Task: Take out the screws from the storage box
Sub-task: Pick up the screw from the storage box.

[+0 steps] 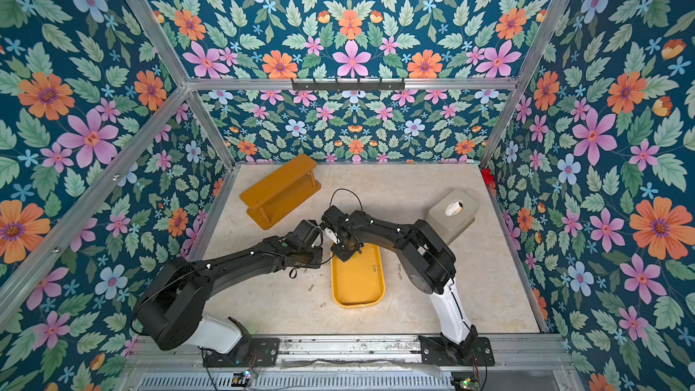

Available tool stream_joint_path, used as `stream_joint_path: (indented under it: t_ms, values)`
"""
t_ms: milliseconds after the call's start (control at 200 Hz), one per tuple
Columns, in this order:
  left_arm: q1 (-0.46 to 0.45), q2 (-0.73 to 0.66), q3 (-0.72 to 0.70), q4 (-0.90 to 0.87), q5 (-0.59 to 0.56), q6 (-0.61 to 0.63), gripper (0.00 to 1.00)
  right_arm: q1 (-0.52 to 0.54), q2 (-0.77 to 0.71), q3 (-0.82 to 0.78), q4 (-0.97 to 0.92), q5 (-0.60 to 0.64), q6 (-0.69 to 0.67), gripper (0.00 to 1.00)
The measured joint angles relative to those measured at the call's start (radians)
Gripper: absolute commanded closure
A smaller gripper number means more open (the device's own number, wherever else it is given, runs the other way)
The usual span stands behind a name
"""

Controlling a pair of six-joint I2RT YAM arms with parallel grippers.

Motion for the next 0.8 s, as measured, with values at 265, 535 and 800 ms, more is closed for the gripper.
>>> stream_joint_path:
  t_ms: [265, 535, 800]
  values:
    - [0.000, 0.000, -0.003, 0.007, 0.015, 0.000, 0.62, 0.001, 0.016, 0.006, -0.010, 0.005, 0.000, 0.95]
    - [0.001, -0.002, -0.002, 0.006, 0.023, -0.001, 0.62, 0.000, -0.022, -0.008, -0.010, 0.003, 0.005, 0.99]
    - [0.001, -0.050, 0.010, 0.004, 0.022, -0.002, 0.62, -0.002, -0.169, -0.087, -0.042, -0.028, 0.087, 1.00]
